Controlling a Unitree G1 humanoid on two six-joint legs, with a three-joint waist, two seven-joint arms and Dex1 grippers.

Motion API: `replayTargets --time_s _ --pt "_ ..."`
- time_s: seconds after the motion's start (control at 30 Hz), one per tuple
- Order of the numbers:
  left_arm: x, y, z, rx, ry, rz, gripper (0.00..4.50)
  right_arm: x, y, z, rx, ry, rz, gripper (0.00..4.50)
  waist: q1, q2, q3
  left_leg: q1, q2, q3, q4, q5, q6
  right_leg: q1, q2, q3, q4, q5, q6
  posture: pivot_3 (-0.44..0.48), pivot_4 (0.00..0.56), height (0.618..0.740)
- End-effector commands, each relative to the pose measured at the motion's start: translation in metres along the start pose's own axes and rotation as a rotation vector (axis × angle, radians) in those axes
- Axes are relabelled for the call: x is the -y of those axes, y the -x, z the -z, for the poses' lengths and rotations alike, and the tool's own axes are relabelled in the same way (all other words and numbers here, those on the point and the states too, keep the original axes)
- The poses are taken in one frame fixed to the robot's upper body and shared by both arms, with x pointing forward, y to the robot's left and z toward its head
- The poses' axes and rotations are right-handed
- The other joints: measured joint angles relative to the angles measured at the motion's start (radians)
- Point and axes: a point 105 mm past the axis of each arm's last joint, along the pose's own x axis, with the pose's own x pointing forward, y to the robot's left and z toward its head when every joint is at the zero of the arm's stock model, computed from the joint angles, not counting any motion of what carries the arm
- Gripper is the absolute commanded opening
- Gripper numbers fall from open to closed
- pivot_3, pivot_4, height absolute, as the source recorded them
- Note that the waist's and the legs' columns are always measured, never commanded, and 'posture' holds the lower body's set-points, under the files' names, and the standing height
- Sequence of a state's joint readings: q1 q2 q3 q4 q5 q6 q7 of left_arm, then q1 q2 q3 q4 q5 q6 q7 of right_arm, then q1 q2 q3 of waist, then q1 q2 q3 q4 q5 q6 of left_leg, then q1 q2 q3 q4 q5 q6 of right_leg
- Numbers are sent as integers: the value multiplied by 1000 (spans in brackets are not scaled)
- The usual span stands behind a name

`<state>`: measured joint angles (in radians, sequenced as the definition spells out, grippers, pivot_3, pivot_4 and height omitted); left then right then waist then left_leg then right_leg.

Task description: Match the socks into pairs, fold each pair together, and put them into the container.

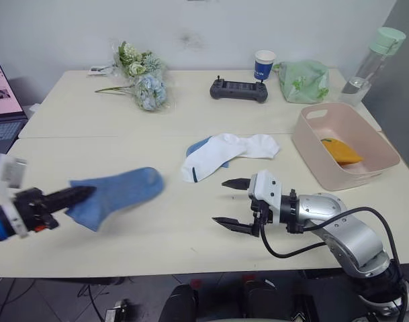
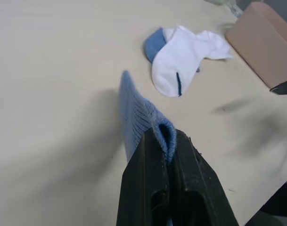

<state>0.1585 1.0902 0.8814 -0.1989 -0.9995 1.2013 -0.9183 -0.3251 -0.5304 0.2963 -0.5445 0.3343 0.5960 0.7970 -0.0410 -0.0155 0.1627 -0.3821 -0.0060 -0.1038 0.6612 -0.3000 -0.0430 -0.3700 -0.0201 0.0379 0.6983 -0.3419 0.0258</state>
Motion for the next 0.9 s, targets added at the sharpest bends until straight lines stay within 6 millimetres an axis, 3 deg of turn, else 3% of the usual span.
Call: replayTargets --time_s 0.03,0.17,0.33,0.5,0.77,0.9 --pt "18 18 -11 -33 -46 16 39 0 1 -7 27 33 -19 4500 -2 1 0 0 0 0 0 0 0 0 0 0 0 0 0 0 150 740" --pt "31 8 -4 -106 -57 64 39 2 2 -4 12 37 -12 4500 2 1 1 0 0 0 0 0 0 0 0 0 0 0 0 0 150 740" --pt "41 -61 20 -122 5 170 39 4 10 3 -25 24 28 4500 15 3 0 0 -1 0 1 0 0 2 -1 0 0 0 0 0 150 740" --pt "69 -132 45 -151 97 290 39 5 37 17 -126 8 94 4500 14 -4 -1 -5 -1 0 3 2 -4 0 -1 0 -1 0 0 0 150 740" --pt "113 -199 54 -203 120 414 39 9 67 24 -216 -7 189 4500 10 -4 -1 -2 -1 1 3 2 -4 1 0 1 1 0 0 0 150 740" --pt "128 -222 52 -189 71 398 947 7 71 24 -225 -21 206 4500 10 -4 -1 -3 -1 2 3 2 -4 2 0 2 0 0 0 0 150 740"
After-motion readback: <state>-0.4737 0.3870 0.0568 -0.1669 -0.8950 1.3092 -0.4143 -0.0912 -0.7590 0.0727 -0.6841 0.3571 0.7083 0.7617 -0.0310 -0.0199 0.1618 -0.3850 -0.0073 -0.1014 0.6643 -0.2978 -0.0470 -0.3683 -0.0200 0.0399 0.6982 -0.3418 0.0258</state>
